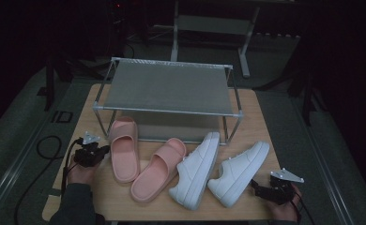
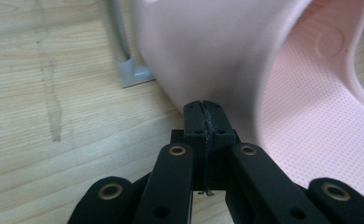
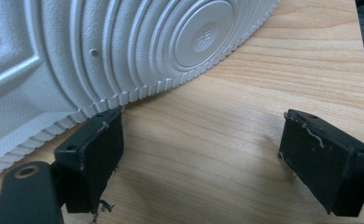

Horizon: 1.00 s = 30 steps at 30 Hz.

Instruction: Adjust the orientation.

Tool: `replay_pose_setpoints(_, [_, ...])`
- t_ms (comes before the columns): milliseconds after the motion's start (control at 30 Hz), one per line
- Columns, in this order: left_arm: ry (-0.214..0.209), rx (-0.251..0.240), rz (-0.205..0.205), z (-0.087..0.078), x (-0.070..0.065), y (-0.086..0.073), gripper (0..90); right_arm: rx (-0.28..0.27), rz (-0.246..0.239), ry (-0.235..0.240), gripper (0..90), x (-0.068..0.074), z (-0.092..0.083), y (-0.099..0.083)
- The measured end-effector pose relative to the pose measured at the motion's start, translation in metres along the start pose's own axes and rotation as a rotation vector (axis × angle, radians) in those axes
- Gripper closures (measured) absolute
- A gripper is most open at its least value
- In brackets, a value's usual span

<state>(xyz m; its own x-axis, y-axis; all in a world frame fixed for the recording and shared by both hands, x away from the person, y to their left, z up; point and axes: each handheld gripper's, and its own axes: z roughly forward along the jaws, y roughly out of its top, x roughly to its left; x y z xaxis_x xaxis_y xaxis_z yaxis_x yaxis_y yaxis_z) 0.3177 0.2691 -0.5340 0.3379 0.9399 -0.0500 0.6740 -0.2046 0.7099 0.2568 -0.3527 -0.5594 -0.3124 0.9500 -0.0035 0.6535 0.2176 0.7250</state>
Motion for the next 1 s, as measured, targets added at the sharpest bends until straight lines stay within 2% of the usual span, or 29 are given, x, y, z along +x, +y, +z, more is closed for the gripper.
replay_pose_setpoints(400, [-0.004, 0.003, 0.002, 0.009, -0.005, 0.010, 89.7, 0.001, 0.000, 0.000, 13.4, 0.000, 0.000, 0.000])
replay_pose_setpoints(1000, [-0.040, 0.026, 0.073, 0.023, -0.024, 0.027, 89.8, 0.000, 0.000, 0.000, 13.4, 0.000, 0.000, 0.000])
